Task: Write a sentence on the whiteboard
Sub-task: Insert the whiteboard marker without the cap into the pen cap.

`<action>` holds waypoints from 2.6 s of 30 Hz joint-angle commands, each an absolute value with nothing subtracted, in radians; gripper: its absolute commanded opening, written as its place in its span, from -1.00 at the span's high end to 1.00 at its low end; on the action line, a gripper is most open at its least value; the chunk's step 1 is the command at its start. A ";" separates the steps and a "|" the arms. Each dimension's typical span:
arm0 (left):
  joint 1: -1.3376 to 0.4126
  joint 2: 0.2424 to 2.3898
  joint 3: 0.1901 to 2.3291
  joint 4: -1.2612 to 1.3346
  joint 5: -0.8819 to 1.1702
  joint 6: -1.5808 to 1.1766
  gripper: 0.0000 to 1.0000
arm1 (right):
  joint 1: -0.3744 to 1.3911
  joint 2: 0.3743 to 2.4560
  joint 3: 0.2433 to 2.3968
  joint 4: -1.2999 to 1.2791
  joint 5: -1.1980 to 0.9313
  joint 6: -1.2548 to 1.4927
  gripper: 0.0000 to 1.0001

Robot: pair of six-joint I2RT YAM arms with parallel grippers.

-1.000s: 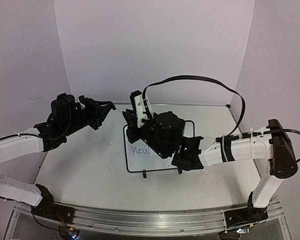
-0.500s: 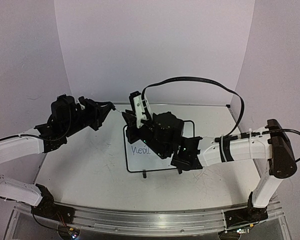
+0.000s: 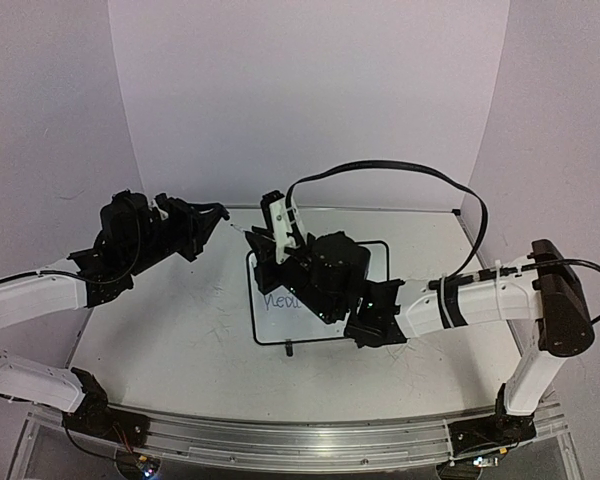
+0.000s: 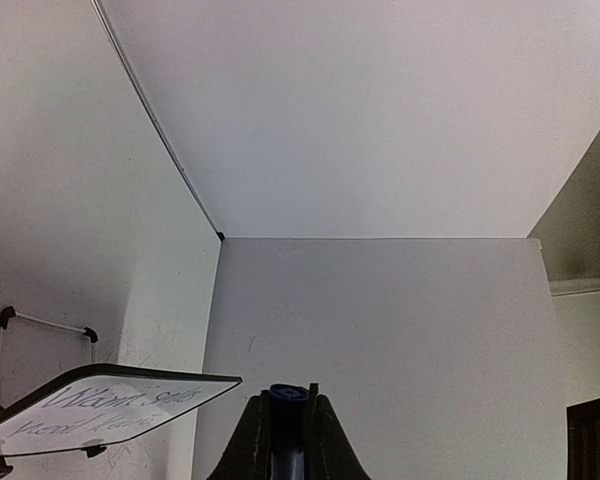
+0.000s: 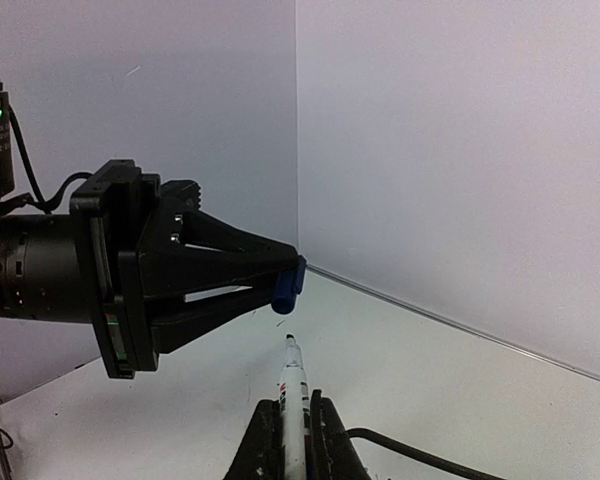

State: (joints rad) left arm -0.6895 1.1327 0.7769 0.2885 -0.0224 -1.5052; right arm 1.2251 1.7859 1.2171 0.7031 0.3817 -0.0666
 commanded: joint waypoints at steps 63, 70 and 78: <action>-0.693 1.103 0.768 0.367 -0.003 -1.534 1.00 | 1.223 1.862 1.324 0.790 0.414 -0.061 1.00; -0.694 1.104 0.764 0.373 -0.003 -1.539 1.00 | 1.221 1.914 1.375 0.818 0.485 -0.098 1.00; -0.694 1.111 0.763 0.379 -0.013 -1.541 1.00 | 1.229 2.097 1.483 1.032 0.665 -0.306 1.00</action>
State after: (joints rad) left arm -0.6849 1.1252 0.7681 0.3224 -0.0303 -1.5283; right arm 1.2325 1.9941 1.3931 0.8830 0.5077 -0.1584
